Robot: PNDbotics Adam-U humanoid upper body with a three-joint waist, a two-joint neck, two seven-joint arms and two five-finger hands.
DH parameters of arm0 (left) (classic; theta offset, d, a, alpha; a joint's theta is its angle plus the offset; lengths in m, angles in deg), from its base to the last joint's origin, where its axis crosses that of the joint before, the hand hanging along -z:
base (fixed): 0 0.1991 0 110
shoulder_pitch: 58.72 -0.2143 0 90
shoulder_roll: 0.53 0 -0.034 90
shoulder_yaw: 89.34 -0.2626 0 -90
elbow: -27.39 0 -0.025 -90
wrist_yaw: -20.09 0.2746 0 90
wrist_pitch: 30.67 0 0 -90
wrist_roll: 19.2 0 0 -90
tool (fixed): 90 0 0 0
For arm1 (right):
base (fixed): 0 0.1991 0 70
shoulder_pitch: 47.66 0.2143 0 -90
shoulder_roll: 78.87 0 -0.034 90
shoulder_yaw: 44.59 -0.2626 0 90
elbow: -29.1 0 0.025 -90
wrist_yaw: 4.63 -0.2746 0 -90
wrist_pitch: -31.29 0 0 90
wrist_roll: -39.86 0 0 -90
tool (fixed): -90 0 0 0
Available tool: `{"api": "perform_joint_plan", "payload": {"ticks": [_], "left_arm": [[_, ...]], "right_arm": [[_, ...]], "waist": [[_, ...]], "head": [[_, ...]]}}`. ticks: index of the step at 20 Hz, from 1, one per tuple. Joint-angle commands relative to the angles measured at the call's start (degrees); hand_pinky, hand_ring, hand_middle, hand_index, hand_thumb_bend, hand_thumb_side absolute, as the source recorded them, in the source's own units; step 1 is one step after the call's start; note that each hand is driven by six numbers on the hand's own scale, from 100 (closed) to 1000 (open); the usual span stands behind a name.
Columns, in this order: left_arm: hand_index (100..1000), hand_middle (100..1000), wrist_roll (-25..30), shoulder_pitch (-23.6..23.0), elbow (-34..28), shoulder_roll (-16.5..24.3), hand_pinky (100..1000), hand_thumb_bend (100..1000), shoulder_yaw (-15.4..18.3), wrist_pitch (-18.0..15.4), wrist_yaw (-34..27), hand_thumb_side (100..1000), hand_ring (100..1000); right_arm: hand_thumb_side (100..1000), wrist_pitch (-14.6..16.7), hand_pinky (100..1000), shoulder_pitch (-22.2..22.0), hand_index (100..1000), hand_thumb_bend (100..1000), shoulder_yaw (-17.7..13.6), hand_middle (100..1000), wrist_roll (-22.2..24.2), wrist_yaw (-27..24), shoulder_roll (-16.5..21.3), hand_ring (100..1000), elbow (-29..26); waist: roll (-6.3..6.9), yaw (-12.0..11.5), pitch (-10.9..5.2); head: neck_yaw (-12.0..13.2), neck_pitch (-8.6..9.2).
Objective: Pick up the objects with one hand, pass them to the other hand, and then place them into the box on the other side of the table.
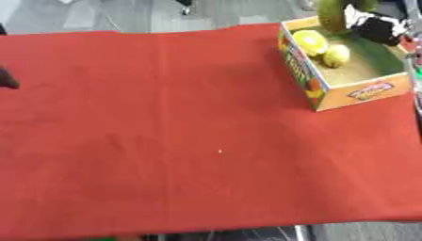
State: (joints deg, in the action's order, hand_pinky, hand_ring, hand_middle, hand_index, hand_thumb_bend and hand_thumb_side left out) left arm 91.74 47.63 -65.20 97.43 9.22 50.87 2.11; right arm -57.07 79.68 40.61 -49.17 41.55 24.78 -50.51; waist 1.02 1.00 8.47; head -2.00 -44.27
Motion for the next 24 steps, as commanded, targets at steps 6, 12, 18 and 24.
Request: {"api": "perform_joint_plan", "payload": {"ticks": [6,12,18,24], "left_arm": [[631,565,-7.39,-1.76,-6.08,-5.22,692,727,4.49,-0.89,6.04,652,603],[634,566,-13.12,-3.53,-6.76,-9.66,690,675,6.28,-1.34,8.15,664,603],[635,571,-18.66,-4.45,-6.97,-14.49,693,641,5.96,-2.14,9.4,676,608],[637,573,-24.66,-4.92,-6.41,-16.72,705,621,3.91,-2.26,11.27,682,615]], "right_arm": [[721,-5.96,821,4.52,936,547,0.61,949,4.9,2.06,2.69,892,11.18],[525,-0.99,776,2.58,895,301,-2.65,886,-0.32,-3.35,-0.85,834,7.99],[521,4.53,750,-4.91,883,190,-3.93,875,-5.85,-8.88,-9.3,810,-0.91],[557,10.29,736,-14.21,873,124,-1.11,873,-11.86,-14.89,-19.06,806,-10.67]], "waist": [[-0.02,-0.42,-1.09],[-0.84,0.04,-1.11],[-1.24,0.18,-1.11],[-1.44,0.37,-0.54]], "head": [[0.27,0.16],[1.38,0.16],[3.75,0.16],[5.92,0.16]]}}
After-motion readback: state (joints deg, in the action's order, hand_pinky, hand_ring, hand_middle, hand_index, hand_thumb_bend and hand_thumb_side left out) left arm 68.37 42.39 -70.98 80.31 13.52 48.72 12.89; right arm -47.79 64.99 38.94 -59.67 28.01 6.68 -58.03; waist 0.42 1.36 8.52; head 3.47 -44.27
